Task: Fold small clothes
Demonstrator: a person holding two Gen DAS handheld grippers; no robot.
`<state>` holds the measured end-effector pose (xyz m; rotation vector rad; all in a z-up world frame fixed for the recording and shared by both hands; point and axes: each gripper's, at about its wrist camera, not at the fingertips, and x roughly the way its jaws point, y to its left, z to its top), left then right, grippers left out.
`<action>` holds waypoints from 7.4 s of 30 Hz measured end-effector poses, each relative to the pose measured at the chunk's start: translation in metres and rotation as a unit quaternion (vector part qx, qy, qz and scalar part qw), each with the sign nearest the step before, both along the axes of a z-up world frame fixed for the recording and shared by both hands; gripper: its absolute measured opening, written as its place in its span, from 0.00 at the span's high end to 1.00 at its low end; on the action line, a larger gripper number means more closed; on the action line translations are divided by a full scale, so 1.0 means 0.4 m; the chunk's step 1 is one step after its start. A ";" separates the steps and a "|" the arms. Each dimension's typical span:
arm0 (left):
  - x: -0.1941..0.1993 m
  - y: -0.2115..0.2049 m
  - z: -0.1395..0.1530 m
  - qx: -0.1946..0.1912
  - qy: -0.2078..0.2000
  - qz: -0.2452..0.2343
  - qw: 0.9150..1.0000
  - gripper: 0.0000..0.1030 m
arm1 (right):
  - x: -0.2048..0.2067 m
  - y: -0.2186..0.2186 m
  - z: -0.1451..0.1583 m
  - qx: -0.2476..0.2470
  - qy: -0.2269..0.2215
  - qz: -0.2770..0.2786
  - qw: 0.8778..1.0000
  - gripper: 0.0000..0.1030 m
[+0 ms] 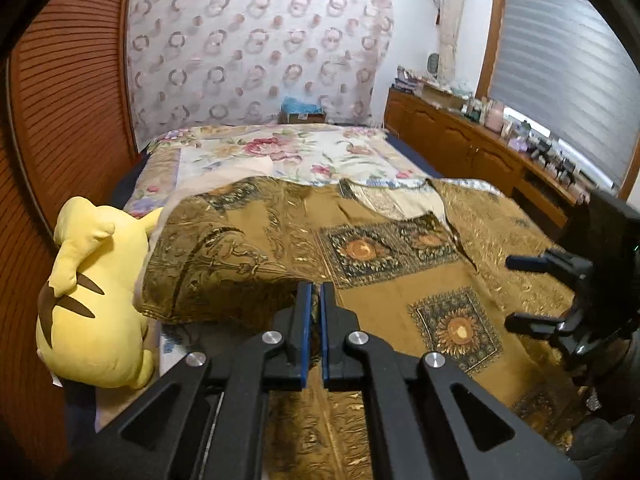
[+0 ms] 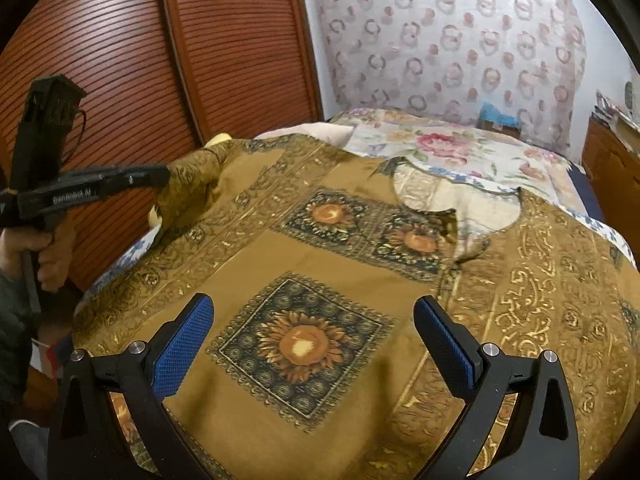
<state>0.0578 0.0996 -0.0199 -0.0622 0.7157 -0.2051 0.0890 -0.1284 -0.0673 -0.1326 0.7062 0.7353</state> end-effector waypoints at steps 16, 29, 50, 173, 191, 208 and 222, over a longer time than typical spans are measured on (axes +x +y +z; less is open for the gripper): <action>-0.126 0.052 0.011 -0.005 -0.056 0.051 0.997 0.59 | 0.013 0.010 -0.003 -0.006 -0.004 0.001 1.000 0.01; -0.222 0.178 -0.010 -0.012 -0.072 0.113 0.991 0.45 | 0.062 0.262 0.090 -0.021 -0.036 0.129 0.991 0.43; -0.240 0.197 -0.070 -0.018 -0.055 0.123 0.991 0.43 | 0.143 0.572 -0.024 -0.148 -0.056 0.190 0.969 0.85; 0.107 -0.218 -0.109 0.049 0.047 -0.023 0.997 0.42 | 0.126 -0.553 -0.049 -0.076 -0.020 -0.156 0.985 0.58; 0.161 -0.286 -0.166 0.072 0.080 -0.047 0.993 0.33 | 0.143 -0.820 -0.118 -0.049 0.040 -0.262 0.963 0.58; 0.162 -0.317 -0.171 0.077 0.086 -0.069 0.991 0.13 | 0.124 -0.849 -0.144 -0.029 0.070 -0.239 0.968 0.62; 0.166 -0.310 -0.172 0.078 0.086 -0.064 0.991 0.13 | 0.098 -0.743 -0.121 -0.157 -0.021 -0.232 0.960 0.97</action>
